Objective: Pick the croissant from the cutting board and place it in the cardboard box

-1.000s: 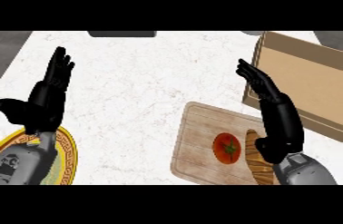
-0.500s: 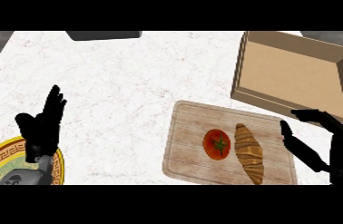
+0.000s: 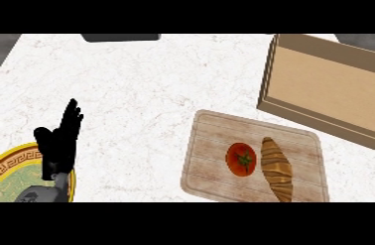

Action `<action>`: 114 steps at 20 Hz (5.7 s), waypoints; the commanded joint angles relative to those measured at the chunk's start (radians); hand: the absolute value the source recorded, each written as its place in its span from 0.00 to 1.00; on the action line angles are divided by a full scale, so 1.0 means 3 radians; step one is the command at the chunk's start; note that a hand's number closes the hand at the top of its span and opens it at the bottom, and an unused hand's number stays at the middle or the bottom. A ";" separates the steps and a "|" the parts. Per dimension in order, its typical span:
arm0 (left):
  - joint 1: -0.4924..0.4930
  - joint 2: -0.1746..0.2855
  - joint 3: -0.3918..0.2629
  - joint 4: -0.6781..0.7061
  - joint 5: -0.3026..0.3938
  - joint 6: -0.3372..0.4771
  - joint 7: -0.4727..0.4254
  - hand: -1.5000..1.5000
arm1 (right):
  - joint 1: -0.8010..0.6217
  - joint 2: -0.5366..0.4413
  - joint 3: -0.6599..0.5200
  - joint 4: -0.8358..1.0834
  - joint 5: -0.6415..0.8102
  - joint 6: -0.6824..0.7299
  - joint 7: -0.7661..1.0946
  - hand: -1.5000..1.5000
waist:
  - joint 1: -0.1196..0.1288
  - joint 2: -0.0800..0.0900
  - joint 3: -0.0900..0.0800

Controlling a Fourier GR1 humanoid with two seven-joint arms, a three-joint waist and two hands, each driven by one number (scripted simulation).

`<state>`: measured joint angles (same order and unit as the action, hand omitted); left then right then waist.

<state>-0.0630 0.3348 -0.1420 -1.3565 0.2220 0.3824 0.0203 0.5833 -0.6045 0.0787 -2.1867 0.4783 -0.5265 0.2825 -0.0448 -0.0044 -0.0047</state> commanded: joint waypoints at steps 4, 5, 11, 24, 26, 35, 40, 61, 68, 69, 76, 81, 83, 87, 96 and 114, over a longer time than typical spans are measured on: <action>-0.0022 -0.0075 -0.0031 0.0139 -0.0019 -0.0150 -0.0148 0.50 | 0.0101 -0.0248 0.0032 -0.0945 0.0339 0.0800 0.1452 0.00 | 0.0165 0.0033 0.0002; -0.0081 -0.0061 0.0023 0.0151 -0.0011 -0.0112 -0.0082 0.50 | 0.0418 -0.0325 -0.0018 -0.1160 0.0207 0.0893 0.1389 0.00 | 0.0095 0.0015 0.0005; -0.0002 -0.0008 0.0099 0.0188 0.0039 -0.0292 -0.0168 0.50 | -0.0232 -0.0439 0.0298 -0.1208 0.0281 0.1434 0.2302 0.00 | 0.0166 0.0023 0.0006; -0.0180 -0.0182 0.0089 0.0288 -0.0130 -0.0229 -0.0127 0.50 | -0.1668 0.0079 0.1199 -0.0619 0.0394 0.2151 0.3776 0.00 | 0.0168 0.0023 0.0008; -0.0116 -0.0131 0.0108 0.0160 -0.0191 -0.0180 -0.0047 0.50 | -0.1788 0.0090 0.0973 -0.0551 0.0146 0.2276 0.3715 0.00 | 0.0167 0.0018 0.0011; -0.0204 -0.0164 0.0139 0.0189 -0.0194 -0.0193 0.0030 0.50 | -0.1938 0.0491 0.1336 -0.0057 0.0612 0.2340 0.3826 0.00 | 0.0174 0.0020 0.0009; -0.0032 -0.0226 0.0086 0.0048 -0.0250 -0.0155 -0.0028 0.50 | -0.1978 0.0630 0.1231 -0.0046 0.0683 0.2475 0.3911 0.00 | 0.0178 0.0017 0.0009; -0.0252 -0.0375 0.0159 0.0231 -0.0354 -0.0133 -0.0013 0.50 | -0.2064 0.1063 0.0823 0.0645 0.0886 0.2836 0.3530 0.00 | 0.0142 0.0023 0.0012; -0.0048 -0.0249 0.0229 0.0066 -0.0321 -0.0312 0.0033 0.50 | -0.1862 0.1209 0.0825 0.0764 0.1084 0.2810 0.3248 0.00 | 0.0152 0.0012 0.0015; 0.0022 -0.0295 0.0224 0.0056 -0.0307 -0.0321 -0.0036 0.50 | -0.1940 0.1320 0.0900 0.0710 0.1140 0.2902 0.3419 0.00 | 0.0159 0.0011 0.0014; -0.0166 -0.0367 0.0319 0.0309 -0.0339 -0.0367 -0.0086 0.50 | -0.1885 0.1479 0.0729 0.1026 0.1298 0.2703 0.3023 0.00 | 0.0132 0.0016 0.0014; -0.0007 -0.0352 0.0367 0.0133 -0.0389 -0.0434 -0.0029 0.50 | -0.2022 0.1547 0.0543 0.1159 0.1322 0.2816 0.2831 0.00 | 0.0150 0.0013 0.0015; 0.0013 -0.0397 0.0291 -0.0050 -0.0452 -0.0369 0.0064 0.50 | -0.1680 0.1595 0.0743 0.1087 0.1522 0.2626 0.2763 0.00 | 0.0143 0.0011 0.0016; -0.0064 -0.0385 0.0480 0.0143 -0.0487 -0.0506 0.0010 0.50 | -0.1911 0.1554 0.0549 0.1284 0.1467 0.2657 0.2271 1.00 | 0.0147 0.0014 0.0016; -0.0085 -0.0519 0.0430 0.0200 -0.0553 -0.0443 -0.0038 0.50 | -0.1751 0.1246 0.1025 0.1264 0.1696 0.2623 0.1486 1.00 | 0.0122 0.0015 0.0015; 0.0018 -0.0401 0.0618 0.0173 -0.0514 -0.0610 -0.0129 0.50 | -0.1142 0.0374 0.1031 -0.0807 0.1529 0.3033 0.0679 1.00 | 0.0114 0.0004 0.0013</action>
<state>-0.0784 0.1970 0.0212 -1.3090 0.0530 0.2241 0.0075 0.2193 -0.4509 0.4583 -2.2454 0.9887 0.3324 0.4833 -0.0080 -0.0022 -0.0002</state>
